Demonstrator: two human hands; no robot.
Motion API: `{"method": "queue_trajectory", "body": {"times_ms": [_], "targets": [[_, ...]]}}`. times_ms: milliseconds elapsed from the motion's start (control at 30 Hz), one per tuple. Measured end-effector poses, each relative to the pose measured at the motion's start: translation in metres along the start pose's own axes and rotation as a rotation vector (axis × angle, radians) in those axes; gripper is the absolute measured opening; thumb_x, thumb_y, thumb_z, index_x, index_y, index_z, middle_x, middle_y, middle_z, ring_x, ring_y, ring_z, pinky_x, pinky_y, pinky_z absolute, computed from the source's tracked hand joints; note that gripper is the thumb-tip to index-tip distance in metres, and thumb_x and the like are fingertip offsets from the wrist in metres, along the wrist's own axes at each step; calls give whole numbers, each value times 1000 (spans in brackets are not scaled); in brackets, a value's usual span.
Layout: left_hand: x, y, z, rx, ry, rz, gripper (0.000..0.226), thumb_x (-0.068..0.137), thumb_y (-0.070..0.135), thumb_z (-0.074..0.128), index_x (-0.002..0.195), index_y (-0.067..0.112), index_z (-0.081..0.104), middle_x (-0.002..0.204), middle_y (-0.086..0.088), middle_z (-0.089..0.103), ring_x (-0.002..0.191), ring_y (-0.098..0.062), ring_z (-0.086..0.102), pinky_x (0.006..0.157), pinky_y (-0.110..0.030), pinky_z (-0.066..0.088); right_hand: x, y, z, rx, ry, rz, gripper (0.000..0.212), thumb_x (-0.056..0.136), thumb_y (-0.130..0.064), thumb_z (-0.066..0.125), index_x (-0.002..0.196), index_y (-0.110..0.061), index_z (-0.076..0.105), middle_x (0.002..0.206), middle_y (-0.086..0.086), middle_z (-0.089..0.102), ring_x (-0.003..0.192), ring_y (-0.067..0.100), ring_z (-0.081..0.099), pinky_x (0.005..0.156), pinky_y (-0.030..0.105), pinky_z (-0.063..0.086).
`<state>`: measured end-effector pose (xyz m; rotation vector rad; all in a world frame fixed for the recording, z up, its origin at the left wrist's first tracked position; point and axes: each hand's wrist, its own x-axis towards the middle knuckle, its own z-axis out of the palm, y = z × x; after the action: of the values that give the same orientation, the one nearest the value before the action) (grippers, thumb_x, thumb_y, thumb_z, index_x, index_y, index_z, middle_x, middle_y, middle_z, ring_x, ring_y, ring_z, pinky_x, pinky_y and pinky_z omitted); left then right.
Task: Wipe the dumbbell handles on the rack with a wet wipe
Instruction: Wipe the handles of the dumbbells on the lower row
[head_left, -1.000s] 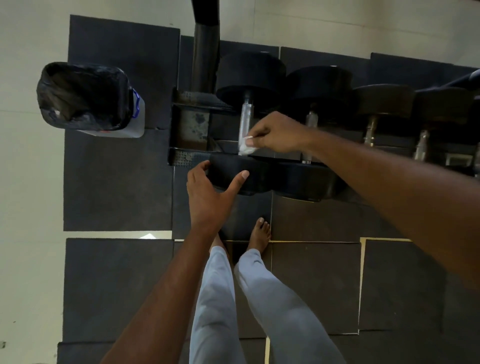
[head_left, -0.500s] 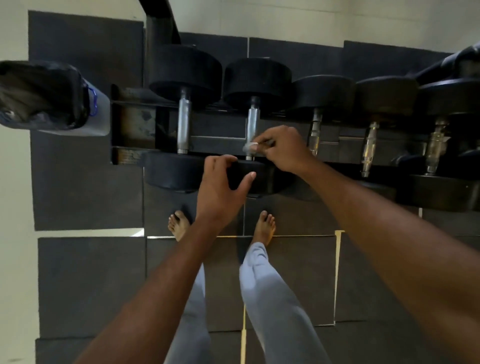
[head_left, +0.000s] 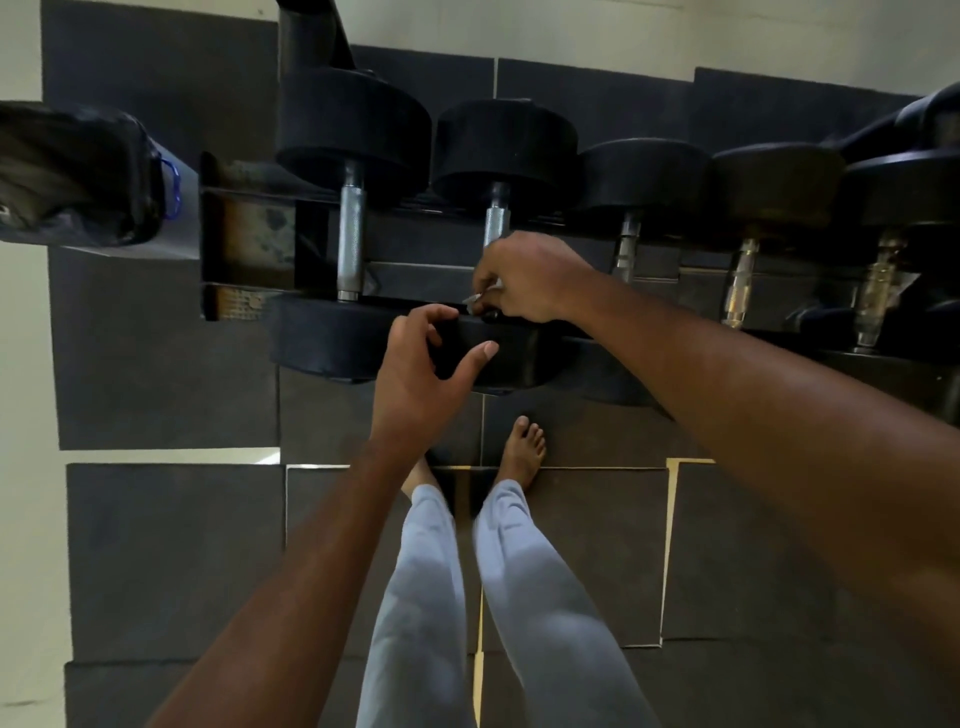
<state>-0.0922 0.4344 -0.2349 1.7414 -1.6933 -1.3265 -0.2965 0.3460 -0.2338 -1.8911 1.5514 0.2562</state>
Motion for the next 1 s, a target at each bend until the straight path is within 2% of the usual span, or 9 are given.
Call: {"method": "queue_trajectory", "body": {"times_ms": [100,167,233,300,433,600,733,833,1000], "targets": [[-1,-3,-2,-4,-2,1,58,87,54,84,132,30,58,109,9,53,96,-5,58,77,-15,49,15,-17,0,-113,-45,-42,12,95,-29,72,103,-28,79,103,-1,71,94,23,67,70,33,50],[-1,-1,-1,-3,-9,-6,59,87,54,84,133,30,57,109,8,53,95,-5,58,77,-18,51,24,-27,-1,-164,-83,-12,8,94,-26,71,96,-23,78,92,0,67,83,23,65,55,27,40],[-1,-1,-1,1,-12,-12,59,88,54,83,134,29,56,110,9,52,95,-5,58,77,-19,51,29,-32,-3,-166,-97,27,7,93,-26,73,94,-20,77,81,-1,60,78,23,62,51,25,33],[-1,1,-1,-12,-12,-20,59,88,53,84,134,28,56,110,9,53,96,-3,57,77,-18,50,28,-31,-5,-148,-97,39,9,92,-28,75,95,-19,77,78,-1,57,77,23,62,53,26,37],[-2,1,-2,-23,-13,-16,59,88,52,84,134,28,57,111,8,53,97,-1,56,77,-14,48,7,-9,-1,70,-60,91,11,94,-36,77,95,-25,80,91,-1,69,88,17,67,71,30,50],[-1,0,-1,-14,-14,-22,59,88,53,83,135,28,56,113,8,53,98,0,56,76,-12,47,-15,13,16,381,-44,255,14,91,-33,84,101,-26,77,90,-11,70,85,3,65,63,19,42],[-1,0,-1,-13,-7,-13,57,88,51,84,133,28,57,111,10,52,98,3,54,75,-5,45,-19,24,27,561,-33,393,13,88,-31,87,95,-27,78,90,-9,74,85,3,67,65,22,48],[-1,-1,-2,-17,-11,-6,56,88,52,84,132,28,57,109,11,52,97,3,54,76,-4,44,-17,27,31,575,-34,417,15,88,-30,88,97,-24,77,93,-7,75,88,5,68,67,22,51],[-1,-3,0,-14,-8,-7,56,88,54,83,131,30,57,108,11,51,96,-4,55,75,-11,44,0,33,44,564,-37,475,12,90,-21,85,101,-22,78,98,-3,76,92,14,71,77,24,56]]}}
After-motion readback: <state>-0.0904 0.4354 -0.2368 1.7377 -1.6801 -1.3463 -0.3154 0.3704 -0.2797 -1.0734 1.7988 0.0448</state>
